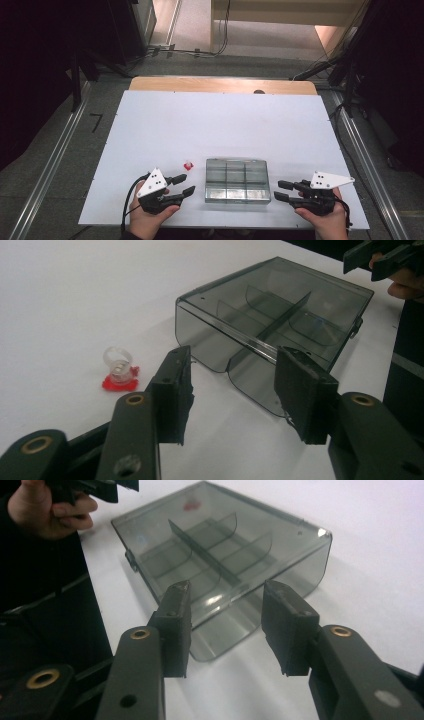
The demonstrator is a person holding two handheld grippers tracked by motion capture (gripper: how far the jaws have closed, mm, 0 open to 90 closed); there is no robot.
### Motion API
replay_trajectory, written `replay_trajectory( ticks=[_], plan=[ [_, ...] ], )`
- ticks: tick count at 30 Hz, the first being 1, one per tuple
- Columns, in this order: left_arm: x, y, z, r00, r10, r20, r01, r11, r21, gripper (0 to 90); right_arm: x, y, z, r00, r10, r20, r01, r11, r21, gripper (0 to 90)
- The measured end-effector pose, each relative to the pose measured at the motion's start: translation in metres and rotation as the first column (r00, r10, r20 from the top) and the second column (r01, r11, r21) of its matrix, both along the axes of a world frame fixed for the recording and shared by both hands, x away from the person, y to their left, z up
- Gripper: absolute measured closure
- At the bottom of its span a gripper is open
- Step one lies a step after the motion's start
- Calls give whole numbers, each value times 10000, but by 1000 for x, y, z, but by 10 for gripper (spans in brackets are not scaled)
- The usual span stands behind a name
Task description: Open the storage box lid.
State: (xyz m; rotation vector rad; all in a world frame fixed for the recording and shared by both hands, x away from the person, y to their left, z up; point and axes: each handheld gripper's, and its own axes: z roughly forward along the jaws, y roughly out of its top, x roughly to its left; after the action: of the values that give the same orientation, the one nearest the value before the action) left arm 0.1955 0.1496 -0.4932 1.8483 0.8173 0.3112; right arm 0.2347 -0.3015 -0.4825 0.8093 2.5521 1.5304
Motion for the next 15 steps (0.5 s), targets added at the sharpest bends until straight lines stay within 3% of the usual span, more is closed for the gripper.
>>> replay_trajectory(
  ticks=[4,5,6,8,15],
  plan=[
    [0,-7,-3,9995,-299,-139,302,9992,252,660,-3,0,-3,9996,-275,-8,274,9990,-341,644],
    [0,-8,-4,9993,-329,-186,335,9989,332,701,-2,0,-6,9995,-281,-159,273,9983,-515,708],
    [1,-9,-4,9988,-405,-284,416,9984,390,701,-2,0,-6,9995,-281,-159,273,9983,-515,708],
    [2,-11,-6,9974,-565,-449,584,9974,427,766,-2,-1,-8,9995,69,-323,-89,9982,-601,800],
    [4,-16,-9,9869,-1262,-1002,1313,9903,460,900,-3,-1,-10,9975,581,-396,-610,9953,-755,878]
  ],
)
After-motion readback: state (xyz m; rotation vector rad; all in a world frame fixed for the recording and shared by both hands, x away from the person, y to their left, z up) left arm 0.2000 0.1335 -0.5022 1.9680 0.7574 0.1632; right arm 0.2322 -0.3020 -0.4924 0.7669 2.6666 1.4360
